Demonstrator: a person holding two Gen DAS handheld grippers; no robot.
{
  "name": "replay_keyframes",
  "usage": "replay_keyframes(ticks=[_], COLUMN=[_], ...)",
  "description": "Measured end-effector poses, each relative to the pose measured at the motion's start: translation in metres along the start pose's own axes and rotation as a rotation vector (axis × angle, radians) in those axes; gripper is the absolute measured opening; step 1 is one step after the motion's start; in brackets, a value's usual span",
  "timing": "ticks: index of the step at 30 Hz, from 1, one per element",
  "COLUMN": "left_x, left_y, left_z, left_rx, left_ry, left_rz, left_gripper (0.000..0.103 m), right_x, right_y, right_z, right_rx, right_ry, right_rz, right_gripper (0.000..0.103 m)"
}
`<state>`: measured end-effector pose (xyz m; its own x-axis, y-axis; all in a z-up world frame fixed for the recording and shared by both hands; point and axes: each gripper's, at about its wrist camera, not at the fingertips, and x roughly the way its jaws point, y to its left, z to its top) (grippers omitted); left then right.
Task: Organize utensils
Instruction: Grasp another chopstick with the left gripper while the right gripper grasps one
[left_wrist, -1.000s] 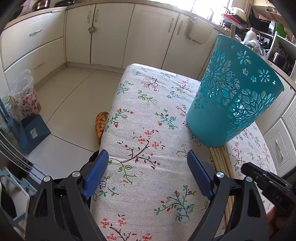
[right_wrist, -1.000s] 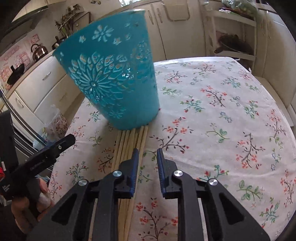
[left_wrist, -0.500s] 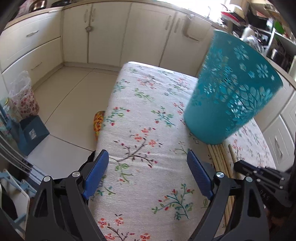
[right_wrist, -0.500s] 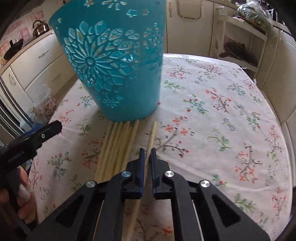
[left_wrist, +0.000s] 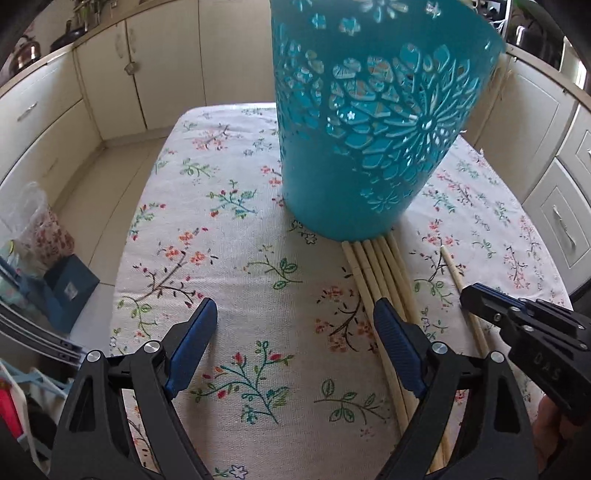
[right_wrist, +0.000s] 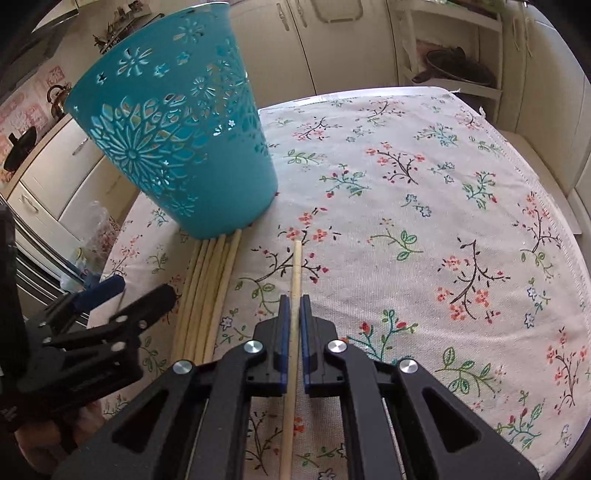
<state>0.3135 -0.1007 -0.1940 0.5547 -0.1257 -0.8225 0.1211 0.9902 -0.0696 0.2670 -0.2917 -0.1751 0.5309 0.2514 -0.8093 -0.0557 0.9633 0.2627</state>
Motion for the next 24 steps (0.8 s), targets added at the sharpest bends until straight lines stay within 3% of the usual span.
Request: replay_keyframes(ticks=[10,18,21,24], left_x=[0.004,0.009,0.007,0.007], left_y=[-0.014,-0.017,-0.021,-0.028], left_z=[0.004,0.006,0.007,0.009], left_rx=[0.017,0.034,0.057,0.112], left_ry=[0.009,0.03,0.017,-0.006], left_rz=[0.059,0.082,0.063,0.0], left_gripper=[0.083,0.076,0.059,0.03], right_x=[0.001,0.001,0.0,0.001], right_y=[-0.003,-0.001,0.001,0.005], right_z=[0.002,0.002,0.002,0.002], right_rx=[0.01,0.005,-0.011,-0.029], right_ry=[0.004,-0.001,-0.005,-0.011], right_rz=[0.019,0.013,-0.001,-0.014], right_gripper=[0.007,0.007,0.007,0.007])
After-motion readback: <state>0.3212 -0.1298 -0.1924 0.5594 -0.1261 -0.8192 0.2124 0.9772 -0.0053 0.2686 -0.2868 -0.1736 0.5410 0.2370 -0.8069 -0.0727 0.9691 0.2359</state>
